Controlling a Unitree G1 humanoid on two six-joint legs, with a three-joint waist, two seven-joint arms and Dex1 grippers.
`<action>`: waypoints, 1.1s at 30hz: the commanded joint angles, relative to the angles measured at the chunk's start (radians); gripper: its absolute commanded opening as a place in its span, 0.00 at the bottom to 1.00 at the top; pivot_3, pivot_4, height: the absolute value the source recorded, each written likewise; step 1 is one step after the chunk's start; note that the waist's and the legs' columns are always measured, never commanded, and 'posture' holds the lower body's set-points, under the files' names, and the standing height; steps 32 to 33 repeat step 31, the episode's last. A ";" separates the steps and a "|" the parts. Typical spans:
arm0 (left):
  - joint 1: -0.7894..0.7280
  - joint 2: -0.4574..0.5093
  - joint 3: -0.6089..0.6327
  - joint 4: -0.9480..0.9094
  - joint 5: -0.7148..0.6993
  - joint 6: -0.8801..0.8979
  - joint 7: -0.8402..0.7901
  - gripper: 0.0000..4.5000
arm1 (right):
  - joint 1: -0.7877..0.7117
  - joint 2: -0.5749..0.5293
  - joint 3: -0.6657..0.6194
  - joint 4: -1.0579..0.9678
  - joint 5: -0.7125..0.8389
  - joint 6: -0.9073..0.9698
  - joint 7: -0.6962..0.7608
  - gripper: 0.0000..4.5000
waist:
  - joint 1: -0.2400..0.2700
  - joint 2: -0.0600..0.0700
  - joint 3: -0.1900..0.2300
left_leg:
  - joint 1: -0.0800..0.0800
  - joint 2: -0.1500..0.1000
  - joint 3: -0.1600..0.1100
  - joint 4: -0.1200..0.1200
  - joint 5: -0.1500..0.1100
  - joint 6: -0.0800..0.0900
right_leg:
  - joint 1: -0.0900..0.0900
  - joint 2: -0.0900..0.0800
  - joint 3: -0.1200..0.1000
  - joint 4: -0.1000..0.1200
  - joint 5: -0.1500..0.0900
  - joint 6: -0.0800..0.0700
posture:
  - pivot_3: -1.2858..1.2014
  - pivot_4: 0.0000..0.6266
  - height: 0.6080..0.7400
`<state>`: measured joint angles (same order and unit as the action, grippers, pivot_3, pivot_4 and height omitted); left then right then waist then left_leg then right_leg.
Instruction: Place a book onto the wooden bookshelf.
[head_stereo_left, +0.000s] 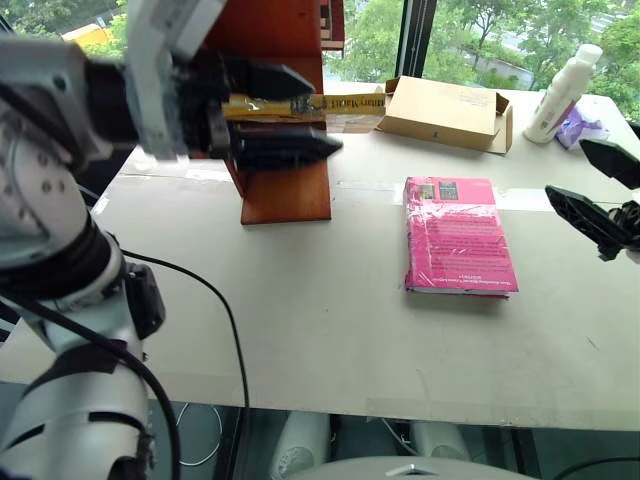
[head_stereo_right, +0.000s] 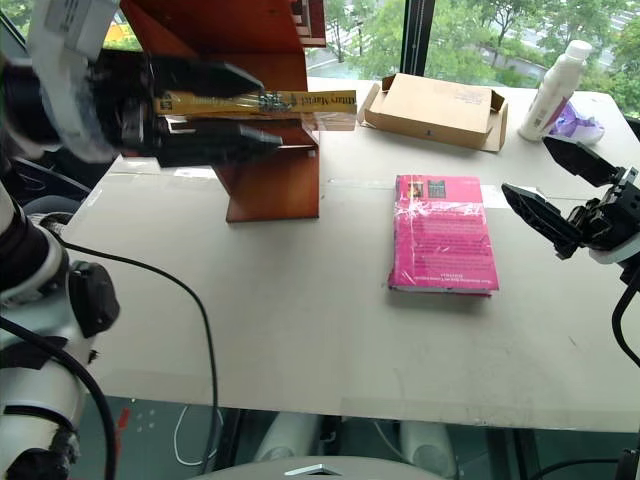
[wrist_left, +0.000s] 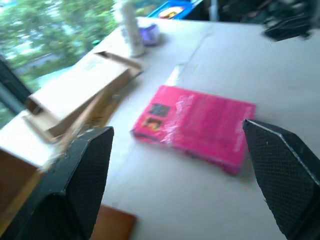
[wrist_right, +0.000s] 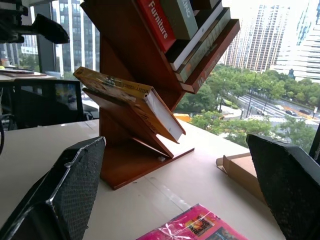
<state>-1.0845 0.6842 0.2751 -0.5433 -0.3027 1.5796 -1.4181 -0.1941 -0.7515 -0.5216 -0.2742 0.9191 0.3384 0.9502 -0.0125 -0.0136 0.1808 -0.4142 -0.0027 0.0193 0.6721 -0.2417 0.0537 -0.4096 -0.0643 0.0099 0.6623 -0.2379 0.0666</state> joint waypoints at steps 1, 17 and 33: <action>0.140 -0.031 0.085 -0.083 -0.150 0.035 0.091 0.94 | -0.029 -0.025 -0.039 -0.035 0.045 0.018 -0.009 1.00 | -0.001 -0.001 0.000 | 0.000 0.001 0.000 0.000 0.000 0.000 | 0.000 0.000 0.000 0.001 0.000 0.000 | 0.52 0.24 1.00; 0.745 -0.331 -0.020 -0.070 -0.123 -0.557 0.549 0.94 | 0.268 -0.109 -0.183 -0.073 -0.032 0.117 -0.008 1.00 | 0.028 -0.003 -0.001 | -0.001 0.002 0.001 0.000 0.000 0.000 | 0.000 -0.002 0.004 -0.002 0.001 -0.002 | 0.52 0.24 1.00; 1.048 -0.013 -0.040 0.159 -0.134 -0.942 0.383 0.94 | 0.669 -0.095 -0.351 0.094 -0.316 -0.047 0.122 1.00 | 0.025 -0.001 -0.003 | 0.000 0.004 0.003 -0.002 0.000 0.000 | 0.000 -0.006 0.004 -0.005 0.000 -0.009 | 0.52 0.24 1.00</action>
